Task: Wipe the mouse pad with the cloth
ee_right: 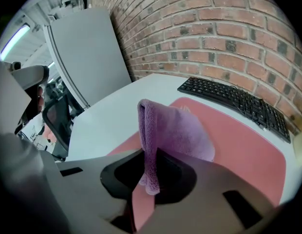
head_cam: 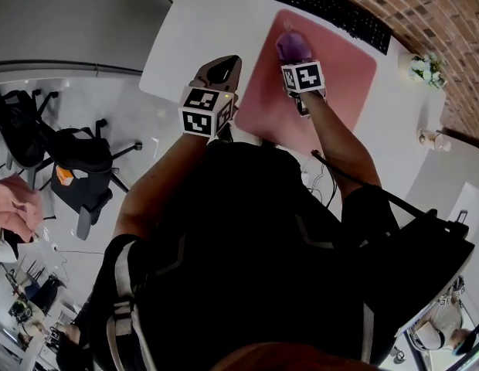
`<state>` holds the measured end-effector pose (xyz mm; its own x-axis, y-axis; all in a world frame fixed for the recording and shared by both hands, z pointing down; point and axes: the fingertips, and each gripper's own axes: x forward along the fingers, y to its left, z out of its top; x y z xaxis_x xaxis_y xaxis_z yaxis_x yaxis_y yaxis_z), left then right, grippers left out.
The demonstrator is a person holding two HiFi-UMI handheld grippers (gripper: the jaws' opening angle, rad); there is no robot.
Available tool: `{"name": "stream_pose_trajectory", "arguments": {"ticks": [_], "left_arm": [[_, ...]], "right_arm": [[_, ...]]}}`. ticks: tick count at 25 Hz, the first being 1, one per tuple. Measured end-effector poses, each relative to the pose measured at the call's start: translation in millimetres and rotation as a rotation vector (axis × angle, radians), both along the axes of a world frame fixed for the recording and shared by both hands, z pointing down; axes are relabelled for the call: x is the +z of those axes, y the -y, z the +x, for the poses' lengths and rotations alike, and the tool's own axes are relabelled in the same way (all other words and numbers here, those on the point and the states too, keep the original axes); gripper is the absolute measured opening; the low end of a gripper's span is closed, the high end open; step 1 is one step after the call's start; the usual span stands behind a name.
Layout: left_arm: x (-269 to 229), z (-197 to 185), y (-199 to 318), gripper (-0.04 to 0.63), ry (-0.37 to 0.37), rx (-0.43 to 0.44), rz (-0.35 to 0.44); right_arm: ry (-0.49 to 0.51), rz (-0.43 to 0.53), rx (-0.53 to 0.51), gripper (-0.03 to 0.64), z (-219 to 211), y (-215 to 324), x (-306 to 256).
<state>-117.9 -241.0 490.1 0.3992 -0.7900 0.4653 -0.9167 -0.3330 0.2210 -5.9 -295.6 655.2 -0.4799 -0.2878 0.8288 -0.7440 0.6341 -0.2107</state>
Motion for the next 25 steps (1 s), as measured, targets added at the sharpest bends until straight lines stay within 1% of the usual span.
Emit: {"name": "stream_pose_trajectory", "arguments": {"ticks": [11, 16, 21, 25], "left_arm": [[-9.3, -23.8, -7.8, 0.003, 0.005, -0.059, 0.021], [-10.4, -30.6, -9.0, 0.003, 0.0, -0.081, 0.02], [-10.7, -23.9, -2.2, 0.003, -0.018, -0.09, 0.026], [-13.6, -7.1, 5.0, 0.003, -0.027, -0.057, 0.032]], "right_arm": [[0.05, -0.021, -0.08, 0.058, -54.1, -2.8, -3.3], [0.086, -0.016, -0.079, 0.058, -68.6, -1.5, -16.0], [0.15, 0.015, -0.042, 0.058, -61.2, 7.0, -39.0], [0.202, 0.05, 0.028, 0.058, -36.9, 21.1, -61.0]]}}
